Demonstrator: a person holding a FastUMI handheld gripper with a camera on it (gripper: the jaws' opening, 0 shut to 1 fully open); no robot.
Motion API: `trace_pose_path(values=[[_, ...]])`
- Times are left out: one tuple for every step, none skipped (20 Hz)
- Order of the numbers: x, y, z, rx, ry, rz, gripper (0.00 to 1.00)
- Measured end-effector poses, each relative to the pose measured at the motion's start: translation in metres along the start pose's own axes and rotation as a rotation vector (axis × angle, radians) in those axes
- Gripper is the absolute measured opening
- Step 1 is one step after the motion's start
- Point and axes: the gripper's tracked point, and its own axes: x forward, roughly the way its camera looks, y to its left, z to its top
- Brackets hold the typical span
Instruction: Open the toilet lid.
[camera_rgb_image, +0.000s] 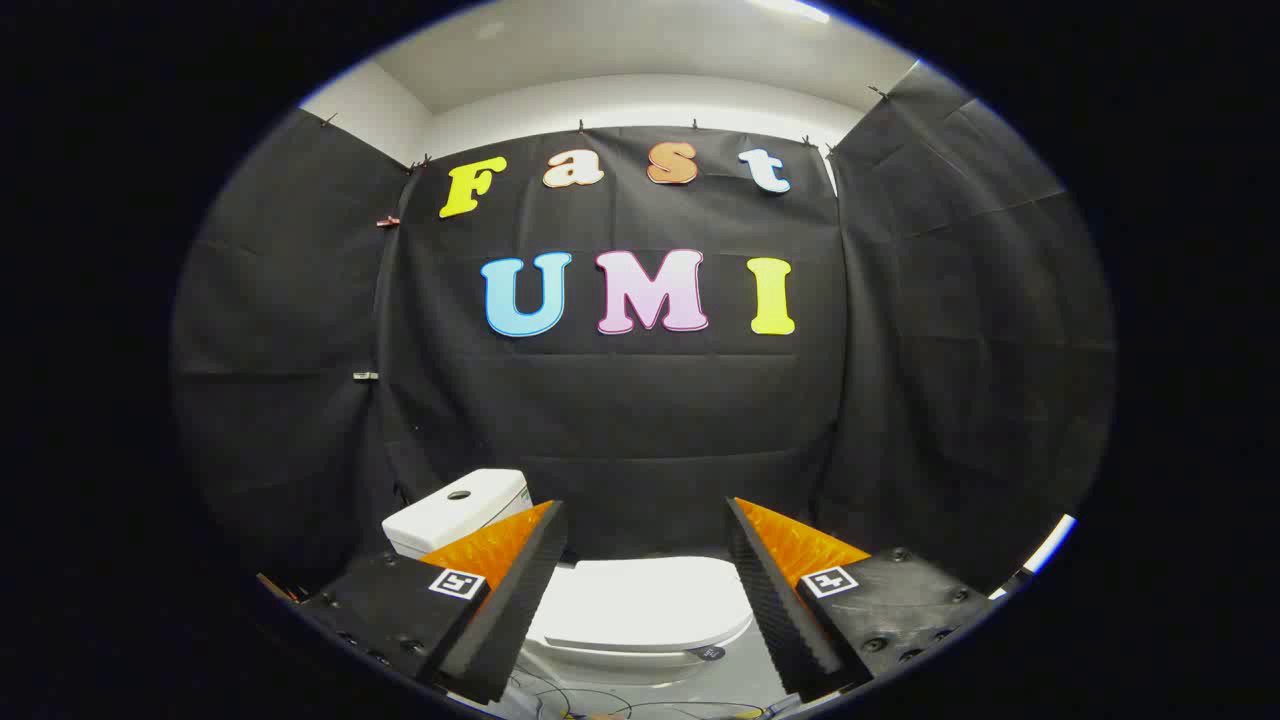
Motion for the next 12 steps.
trace_pose_path(values=[[0.0001, -0.0001, -0.0002, -0.003, 0.000, 0.000, 0.99], [0.0004, 0.0000, -0.0004, -0.003, -0.001, 0.000, 0.99], [0.0011, -0.0003, 0.0001, -0.002, -0.002, -0.001, 0.99], [0.0009, -0.0012, 0.0004, 0.002, -0.003, -0.003, 0.99], [0.0010, -0.0020, 0.0009, 0.005, -0.005, -0.005, 0.99], [0.0003, -0.0023, 0.0010, 0.006, -0.005, -0.005, 0.99], [0.0002, -0.0014, 0.0000, 0.004, -0.004, -0.005, 0.99], [0.0001, -0.0013, -0.0004, 0.000, -0.002, -0.006, 0.99], [-0.0005, -0.0011, -0.0008, -0.003, -0.001, -0.007, 0.99], [-0.0005, -0.0006, -0.0007, -0.004, 0.000, -0.007, 0.99], [-0.0001, -0.0004, -0.0004, -0.004, 0.002, -0.007, 0.99], [-0.0007, 0.0000, -0.0015, -0.005, 0.004, -0.005, 0.99]])
